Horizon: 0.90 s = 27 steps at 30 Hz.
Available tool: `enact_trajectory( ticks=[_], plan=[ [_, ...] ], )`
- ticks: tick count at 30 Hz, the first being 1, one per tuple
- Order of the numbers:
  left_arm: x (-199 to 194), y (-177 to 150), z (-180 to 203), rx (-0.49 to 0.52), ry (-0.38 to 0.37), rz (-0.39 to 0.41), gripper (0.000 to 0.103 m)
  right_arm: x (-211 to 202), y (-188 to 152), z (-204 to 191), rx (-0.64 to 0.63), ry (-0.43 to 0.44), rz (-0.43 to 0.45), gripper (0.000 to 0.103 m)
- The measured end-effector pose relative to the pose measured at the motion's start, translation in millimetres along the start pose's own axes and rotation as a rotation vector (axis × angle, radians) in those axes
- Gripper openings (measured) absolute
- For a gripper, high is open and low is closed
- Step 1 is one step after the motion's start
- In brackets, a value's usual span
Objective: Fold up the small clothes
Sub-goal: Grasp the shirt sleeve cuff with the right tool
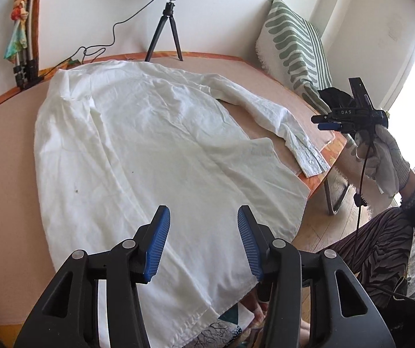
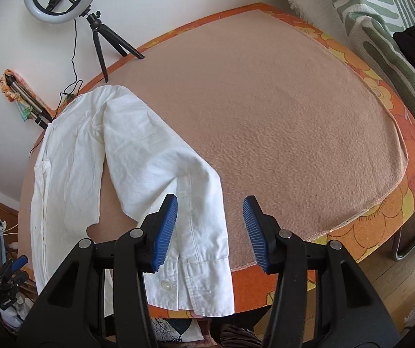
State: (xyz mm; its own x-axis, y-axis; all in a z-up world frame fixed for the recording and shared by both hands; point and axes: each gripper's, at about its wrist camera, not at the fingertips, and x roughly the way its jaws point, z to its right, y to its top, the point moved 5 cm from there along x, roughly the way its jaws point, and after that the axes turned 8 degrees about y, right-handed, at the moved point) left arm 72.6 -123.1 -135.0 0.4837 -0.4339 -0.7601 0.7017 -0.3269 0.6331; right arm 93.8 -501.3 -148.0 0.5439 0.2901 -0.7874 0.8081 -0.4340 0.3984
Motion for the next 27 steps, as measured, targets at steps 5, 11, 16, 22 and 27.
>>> enact_trajectory(
  ticks=[5, 11, 16, 22, 27],
  plan=[
    [19.6, 14.4, 10.2, 0.002, -0.026, -0.016, 0.047, 5.8, -14.9, 19.6, 0.015, 0.011, -0.03, 0.05],
    [42.0, 23.9, 12.3, -0.039, -0.069, -0.05, 0.047, 19.3, -28.0, 11.6, -0.035, 0.008, -0.067, 0.05],
    [59.0, 38.6, 31.8, 0.001, -0.078, -0.052, 0.047, 28.8, -32.6, 0.0, -0.106, -0.045, -0.084, 0.041],
    [84.2, 57.1, 82.3, 0.067, -0.148, -0.05, 0.047, 32.7, -34.9, -13.6, -0.146, -0.047, -0.109, 0.006],
    [81.2, 26.9, 138.6, 0.305, -0.138, -0.065, 0.048, 19.5, -29.1, -13.4, -0.129, -0.012, -0.063, 0.004]
  ],
)
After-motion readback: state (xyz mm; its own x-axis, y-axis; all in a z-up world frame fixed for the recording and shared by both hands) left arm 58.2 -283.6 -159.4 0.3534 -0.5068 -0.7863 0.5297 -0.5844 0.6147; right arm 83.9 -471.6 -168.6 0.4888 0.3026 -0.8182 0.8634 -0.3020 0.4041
